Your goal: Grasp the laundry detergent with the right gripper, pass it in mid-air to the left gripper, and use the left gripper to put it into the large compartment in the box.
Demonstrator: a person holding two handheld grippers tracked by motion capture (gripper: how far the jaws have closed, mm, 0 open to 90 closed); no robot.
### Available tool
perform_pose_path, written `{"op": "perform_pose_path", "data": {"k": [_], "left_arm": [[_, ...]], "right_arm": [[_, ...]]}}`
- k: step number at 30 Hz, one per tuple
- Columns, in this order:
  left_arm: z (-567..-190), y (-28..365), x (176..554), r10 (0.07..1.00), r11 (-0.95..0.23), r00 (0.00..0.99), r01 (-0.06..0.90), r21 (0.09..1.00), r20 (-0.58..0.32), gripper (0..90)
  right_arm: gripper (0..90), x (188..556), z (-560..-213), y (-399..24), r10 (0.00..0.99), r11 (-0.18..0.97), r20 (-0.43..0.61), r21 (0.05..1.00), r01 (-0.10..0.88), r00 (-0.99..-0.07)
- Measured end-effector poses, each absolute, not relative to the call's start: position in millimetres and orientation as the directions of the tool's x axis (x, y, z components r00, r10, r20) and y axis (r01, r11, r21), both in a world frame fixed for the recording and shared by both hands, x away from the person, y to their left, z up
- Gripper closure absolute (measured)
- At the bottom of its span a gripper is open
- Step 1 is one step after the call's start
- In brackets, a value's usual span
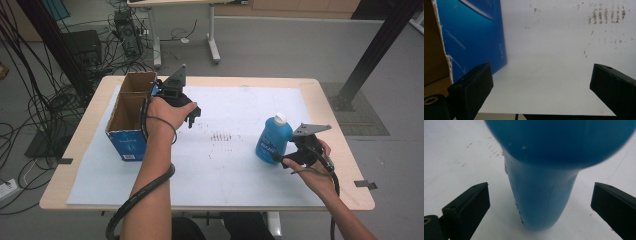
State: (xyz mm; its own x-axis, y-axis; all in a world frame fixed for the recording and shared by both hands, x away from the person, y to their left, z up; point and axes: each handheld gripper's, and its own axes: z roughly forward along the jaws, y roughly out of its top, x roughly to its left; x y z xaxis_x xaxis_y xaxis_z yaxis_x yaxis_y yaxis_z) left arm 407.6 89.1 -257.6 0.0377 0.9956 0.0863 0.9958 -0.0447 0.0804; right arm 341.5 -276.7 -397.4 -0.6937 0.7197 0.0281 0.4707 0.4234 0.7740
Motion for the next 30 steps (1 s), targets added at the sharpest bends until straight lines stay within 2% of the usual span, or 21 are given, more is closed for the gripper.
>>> {"op": "perform_pose_path", "data": {"k": [30], "left_arm": [[-257.0, 85.1, 409.9, 0.995, -0.043, 0.035, 0.996, 0.082, 0.093, 5.2]], "right_arm": [[2.4, 347.8, -400.0, -268.8, 0.738, 0.410, -0.010, 0.800, 0.437, -0.674]]}}
